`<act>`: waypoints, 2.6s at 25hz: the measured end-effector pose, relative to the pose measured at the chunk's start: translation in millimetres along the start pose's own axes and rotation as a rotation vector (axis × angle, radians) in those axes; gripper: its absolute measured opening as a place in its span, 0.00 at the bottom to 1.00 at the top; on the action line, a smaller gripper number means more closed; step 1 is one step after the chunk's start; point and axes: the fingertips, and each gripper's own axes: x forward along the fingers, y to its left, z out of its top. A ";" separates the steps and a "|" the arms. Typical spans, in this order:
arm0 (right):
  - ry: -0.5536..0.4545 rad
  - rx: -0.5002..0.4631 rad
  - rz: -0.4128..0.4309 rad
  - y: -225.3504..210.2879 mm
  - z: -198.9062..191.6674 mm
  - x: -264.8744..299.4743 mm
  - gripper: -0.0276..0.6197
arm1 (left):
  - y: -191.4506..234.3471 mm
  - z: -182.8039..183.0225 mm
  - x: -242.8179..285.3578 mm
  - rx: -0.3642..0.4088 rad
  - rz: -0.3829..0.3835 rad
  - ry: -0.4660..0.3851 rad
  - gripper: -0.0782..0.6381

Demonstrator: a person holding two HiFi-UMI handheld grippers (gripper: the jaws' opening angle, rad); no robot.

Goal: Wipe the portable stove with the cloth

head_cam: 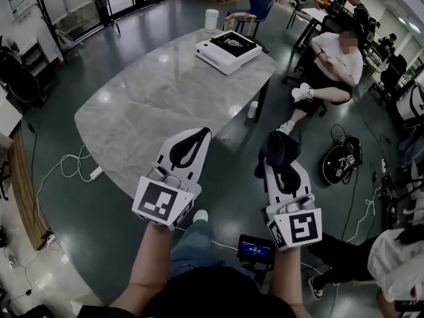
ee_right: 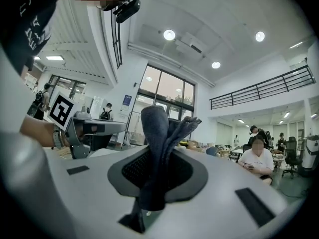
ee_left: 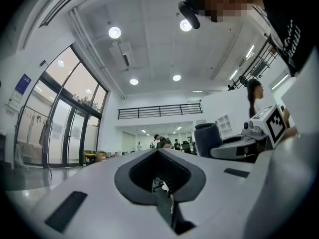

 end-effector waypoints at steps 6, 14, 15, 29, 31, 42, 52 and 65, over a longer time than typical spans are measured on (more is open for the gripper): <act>0.003 -0.021 0.004 -37.7 -3.0 80.5 0.16 | 57.4 -20.5 63.7 -0.024 0.025 0.015 0.11; 0.009 0.016 0.002 -81.6 -18.3 127.8 0.16 | 82.7 -37.3 114.6 -0.020 0.040 0.060 0.10; 0.007 0.028 0.003 -89.2 -22.1 134.4 0.16 | 86.4 -39.6 122.3 -0.017 0.045 0.066 0.11; -0.006 0.037 0.163 -248.2 -56.8 268.1 0.16 | 130.5 -76.7 304.8 -0.004 0.201 0.082 0.10; -0.008 0.031 0.197 -272.2 -59.3 285.4 0.16 | 135.2 -80.4 329.6 -0.007 0.239 0.081 0.10; -0.028 0.040 0.376 -329.3 -77.5 369.4 0.16 | 168.4 -105.8 379.4 -0.012 0.440 0.106 0.10; -0.003 0.002 0.549 -303.8 -91.3 454.6 0.16 | 245.4 -129.2 371.4 -0.050 0.643 0.094 0.10; 0.072 -0.066 0.835 -243.9 -111.5 610.9 0.16 | 329.9 -172.7 379.9 -0.043 0.742 0.175 0.10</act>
